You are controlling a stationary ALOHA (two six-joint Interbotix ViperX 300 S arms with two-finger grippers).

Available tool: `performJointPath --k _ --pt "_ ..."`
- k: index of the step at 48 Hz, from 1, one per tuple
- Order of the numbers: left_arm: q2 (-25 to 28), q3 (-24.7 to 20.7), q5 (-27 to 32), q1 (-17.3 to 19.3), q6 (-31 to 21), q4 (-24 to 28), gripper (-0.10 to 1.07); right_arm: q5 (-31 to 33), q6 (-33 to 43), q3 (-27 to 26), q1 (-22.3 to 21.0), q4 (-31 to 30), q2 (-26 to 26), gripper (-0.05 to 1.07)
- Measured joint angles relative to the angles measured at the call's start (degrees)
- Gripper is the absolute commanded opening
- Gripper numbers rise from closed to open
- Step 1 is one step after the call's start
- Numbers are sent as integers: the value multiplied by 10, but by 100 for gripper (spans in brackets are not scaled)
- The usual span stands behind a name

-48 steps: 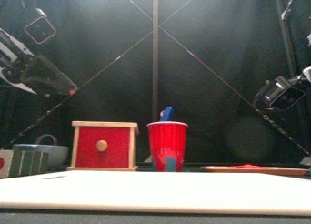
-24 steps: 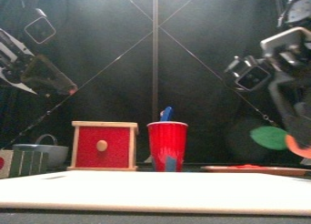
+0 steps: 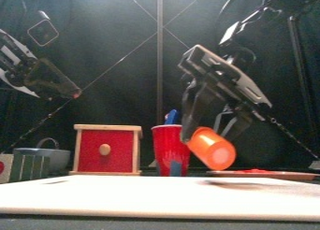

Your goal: Grab carrot and place on cutting board

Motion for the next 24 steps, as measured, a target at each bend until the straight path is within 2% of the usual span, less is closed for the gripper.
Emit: performJointPath --k 11,24 --pt "-1 8 0 3 1 0 28 -2 -1 -36 -5 12 43 61" --pt "-1 10 0 3 0 0 28 12 0 -44 -14 28 61 61"
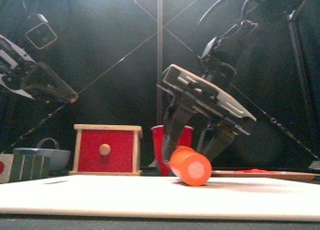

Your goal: Grab carrot and place on cutting board

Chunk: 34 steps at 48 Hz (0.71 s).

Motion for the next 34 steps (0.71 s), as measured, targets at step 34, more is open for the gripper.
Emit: performJointPath --k 34 --pt "0 3 1 0 1 1 28 28 -1 -4 -2 -12 3 94"
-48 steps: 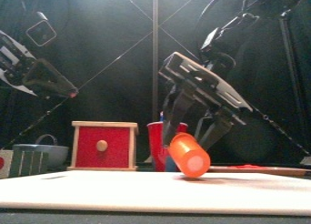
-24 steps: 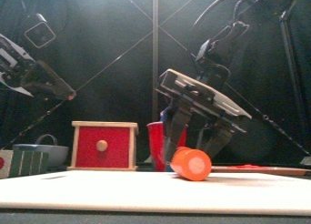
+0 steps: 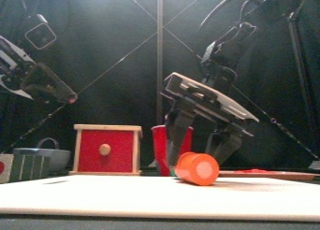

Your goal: Grab carrot and place on cutting board

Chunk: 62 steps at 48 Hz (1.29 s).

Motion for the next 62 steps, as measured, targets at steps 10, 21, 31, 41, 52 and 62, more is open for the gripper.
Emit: performJointPath --k 10,21,31,41,52,62 --pt "-1 0 0 0 -1 -1 28 17 -2 -4 0 -9 -1 96" --pt "0 0 0 0 -2 0 28 32 -1 -3 0 -37 -18 96" --pt "-1 1 -1 0 -3 0 28 33 -4 -3 0 -47 -32 96" --pt "-1 1 -1 0 -3 -1 28 51 -10 -4 0 -56 -47 96" --pt "-3 1 0 0 -3 -1 28 76 -18 17 0 -124 -117 96" --pt "-29 1 0 0 -3 -1 28 76 -16 74 11 -226 -192 96"
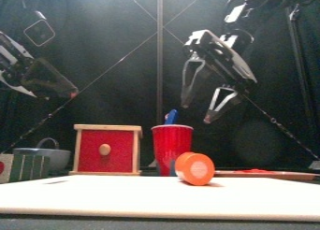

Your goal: Grab carrot and place on cutting board

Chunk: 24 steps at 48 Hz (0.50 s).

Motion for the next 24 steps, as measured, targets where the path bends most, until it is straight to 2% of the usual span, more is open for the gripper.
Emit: performJointPath --k 6,15,24 --pt "-19 4 0 0 -1 0 28 -3 -1 25 3 -38 -25 96" --pt "-38 9 0 0 -1 0 28 -11 0 62 4 -127 -62 96" --pt "-41 11 -1 0 -2 0 28 -11 1 76 0 -185 -108 96"
